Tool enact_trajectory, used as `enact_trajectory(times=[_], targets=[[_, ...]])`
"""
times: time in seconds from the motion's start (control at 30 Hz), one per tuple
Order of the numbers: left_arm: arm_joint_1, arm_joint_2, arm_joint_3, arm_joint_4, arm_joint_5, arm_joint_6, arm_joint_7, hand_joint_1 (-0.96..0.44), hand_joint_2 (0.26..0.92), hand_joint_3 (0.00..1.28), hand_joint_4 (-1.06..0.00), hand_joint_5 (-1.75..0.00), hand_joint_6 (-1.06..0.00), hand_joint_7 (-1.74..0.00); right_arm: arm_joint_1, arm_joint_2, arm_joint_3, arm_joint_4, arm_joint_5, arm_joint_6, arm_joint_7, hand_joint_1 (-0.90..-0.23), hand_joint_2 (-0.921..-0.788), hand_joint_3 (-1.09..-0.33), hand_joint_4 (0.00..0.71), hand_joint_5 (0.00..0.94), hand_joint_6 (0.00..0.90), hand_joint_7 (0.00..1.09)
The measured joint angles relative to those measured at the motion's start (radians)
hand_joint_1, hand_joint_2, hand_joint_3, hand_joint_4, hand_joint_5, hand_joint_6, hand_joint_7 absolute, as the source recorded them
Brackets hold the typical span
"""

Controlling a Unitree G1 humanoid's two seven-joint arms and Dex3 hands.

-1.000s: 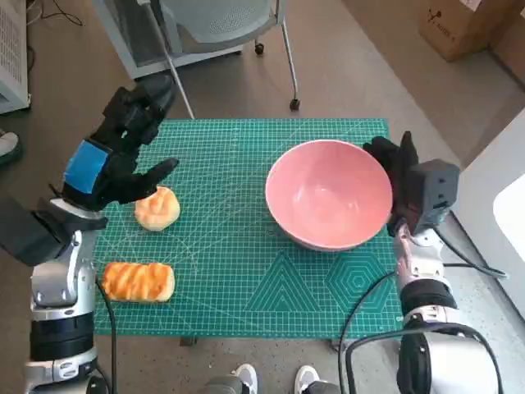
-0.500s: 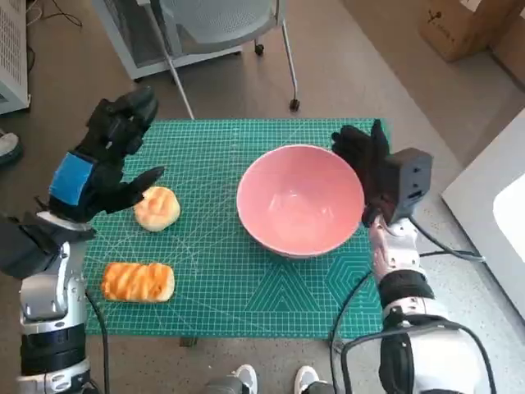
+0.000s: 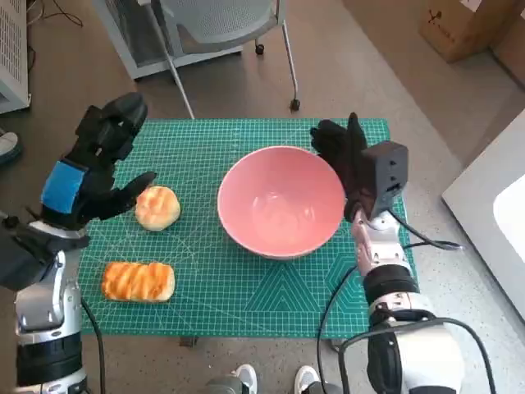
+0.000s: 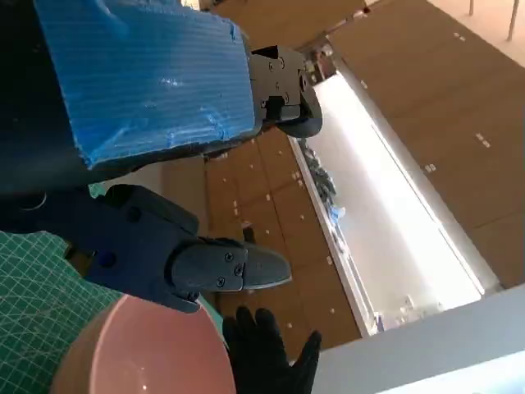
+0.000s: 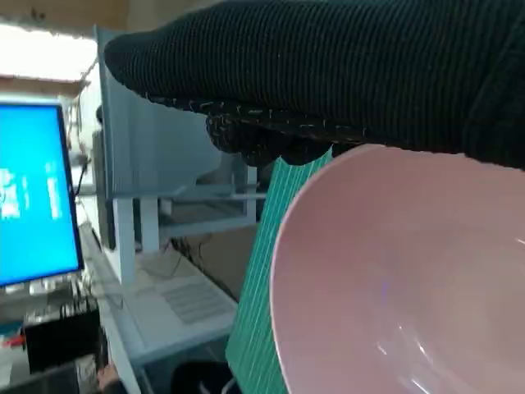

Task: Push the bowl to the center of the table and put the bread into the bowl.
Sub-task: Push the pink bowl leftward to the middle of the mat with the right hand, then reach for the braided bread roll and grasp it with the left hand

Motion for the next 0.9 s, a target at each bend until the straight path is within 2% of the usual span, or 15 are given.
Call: enact_trajectory(times=[0.2, 0.43, 0.57, 0.7, 0.9], targets=[[0.008, 0.000, 0.000, -0.024, 0.003, 0.000, 0.017, -0.43, 0.921, 0.30, -0.20, -0.03, -0.01, -0.62, -0.009, 0.004, 0.000, 0.000, -0.001, 0.001, 0.007, -0.606, -0.921, -0.773, 0.170, 0.010, 0.312, 0.02], [0.026, 0.001, 0.000, -0.039, 0.003, 0.001, 0.028, -0.43, 0.921, 0.31, -0.20, -0.03, -0.01, -0.62, -0.024, -0.024, 0.002, -0.005, -0.004, -0.034, 0.032, -0.619, -0.921, -0.773, 0.176, 0.010, 0.313, 0.02], [0.030, 0.001, 0.000, -0.045, 0.003, 0.001, 0.032, -0.44, 0.921, 0.31, -0.20, -0.03, -0.01, -0.63, -0.035, -0.057, 0.001, -0.012, -0.002, -0.072, 0.050, -0.660, -0.921, -0.757, 0.176, 0.008, 0.315, 0.02], [0.030, 0.001, 0.000, -0.047, 0.003, 0.001, 0.033, -0.45, 0.921, 0.31, -0.20, -0.03, -0.01, -0.63, -0.050, -0.088, -0.008, -0.024, 0.006, -0.126, 0.088, -0.705, -0.921, -0.706, 0.182, 0.009, 0.327, 0.02], [0.030, 0.004, 0.000, -0.047, 0.000, 0.002, 0.030, -0.45, 0.921, 0.30, -0.20, -0.02, 0.00, -0.64, -0.064, -0.111, -0.029, -0.054, 0.041, -0.245, 0.158, -0.689, -0.921, -0.680, 0.198, 0.010, 0.336, 0.02]])
